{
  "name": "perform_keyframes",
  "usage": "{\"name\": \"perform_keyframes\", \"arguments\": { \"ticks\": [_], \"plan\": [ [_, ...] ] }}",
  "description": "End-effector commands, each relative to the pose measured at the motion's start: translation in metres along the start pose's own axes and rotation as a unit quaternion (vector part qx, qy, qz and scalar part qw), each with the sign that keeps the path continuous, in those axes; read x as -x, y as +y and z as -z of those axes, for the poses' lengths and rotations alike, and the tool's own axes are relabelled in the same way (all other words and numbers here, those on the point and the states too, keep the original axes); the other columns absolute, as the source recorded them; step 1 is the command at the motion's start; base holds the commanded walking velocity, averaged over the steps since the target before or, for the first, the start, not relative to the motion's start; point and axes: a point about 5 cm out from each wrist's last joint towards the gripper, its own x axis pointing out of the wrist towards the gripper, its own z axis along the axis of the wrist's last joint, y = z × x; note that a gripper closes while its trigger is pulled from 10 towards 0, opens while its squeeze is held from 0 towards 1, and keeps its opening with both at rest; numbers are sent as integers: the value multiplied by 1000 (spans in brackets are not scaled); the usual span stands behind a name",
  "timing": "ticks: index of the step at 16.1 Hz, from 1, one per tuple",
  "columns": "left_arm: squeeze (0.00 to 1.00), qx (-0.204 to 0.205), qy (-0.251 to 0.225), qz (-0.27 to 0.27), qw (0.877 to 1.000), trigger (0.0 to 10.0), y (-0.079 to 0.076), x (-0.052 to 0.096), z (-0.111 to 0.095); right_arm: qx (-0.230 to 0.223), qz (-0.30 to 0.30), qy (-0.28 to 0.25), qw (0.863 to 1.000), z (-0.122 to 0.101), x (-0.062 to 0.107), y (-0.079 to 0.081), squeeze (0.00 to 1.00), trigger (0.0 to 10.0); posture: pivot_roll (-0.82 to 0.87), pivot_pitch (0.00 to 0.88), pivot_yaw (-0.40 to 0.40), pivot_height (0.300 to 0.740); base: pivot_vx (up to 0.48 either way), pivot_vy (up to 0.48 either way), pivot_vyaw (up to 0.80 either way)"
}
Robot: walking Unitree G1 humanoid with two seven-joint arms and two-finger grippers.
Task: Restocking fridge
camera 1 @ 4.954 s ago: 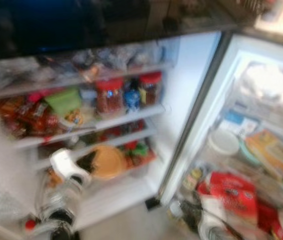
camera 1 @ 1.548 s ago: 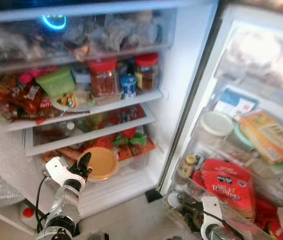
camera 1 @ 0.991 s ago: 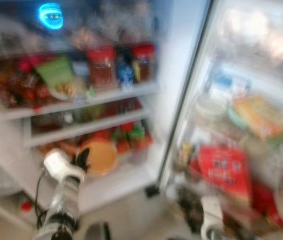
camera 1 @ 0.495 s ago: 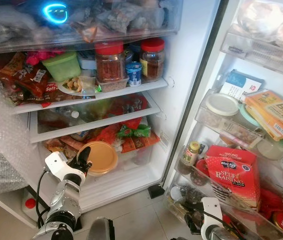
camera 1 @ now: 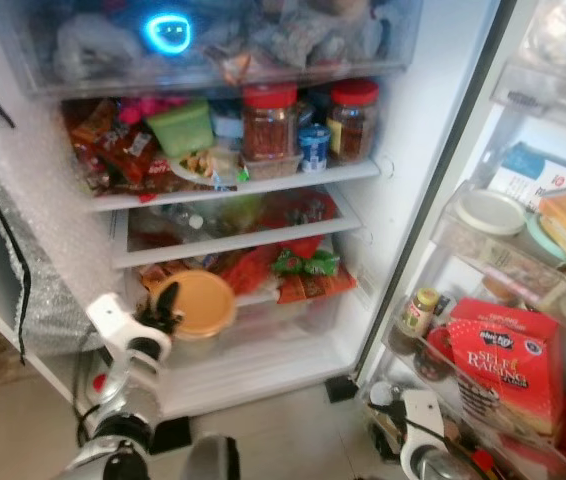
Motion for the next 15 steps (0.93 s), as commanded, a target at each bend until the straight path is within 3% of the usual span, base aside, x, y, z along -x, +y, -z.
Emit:
{"name": "perform_keyframes", "arguments": {
  "ticks": [1,5,15],
  "plan": [
    [0,3,0,12,1000,10000,-4,-3,-3,-7,4,2,1000,1,0,-2,0,10000,-13,0,-52,641,0,0,0],
    [0,5,6,23,1000,10000,-6,-4,-2,-7,4,4,1000,1,0,-2,0,10000,-15,0,-51,641,0,0,0],
    [0,8,9,40,999,10000,-11,-7,-3,-7,8,6,1000,1,0,-2,0,10000,-8,0,-53,641,271,0,0]
  ]
}}
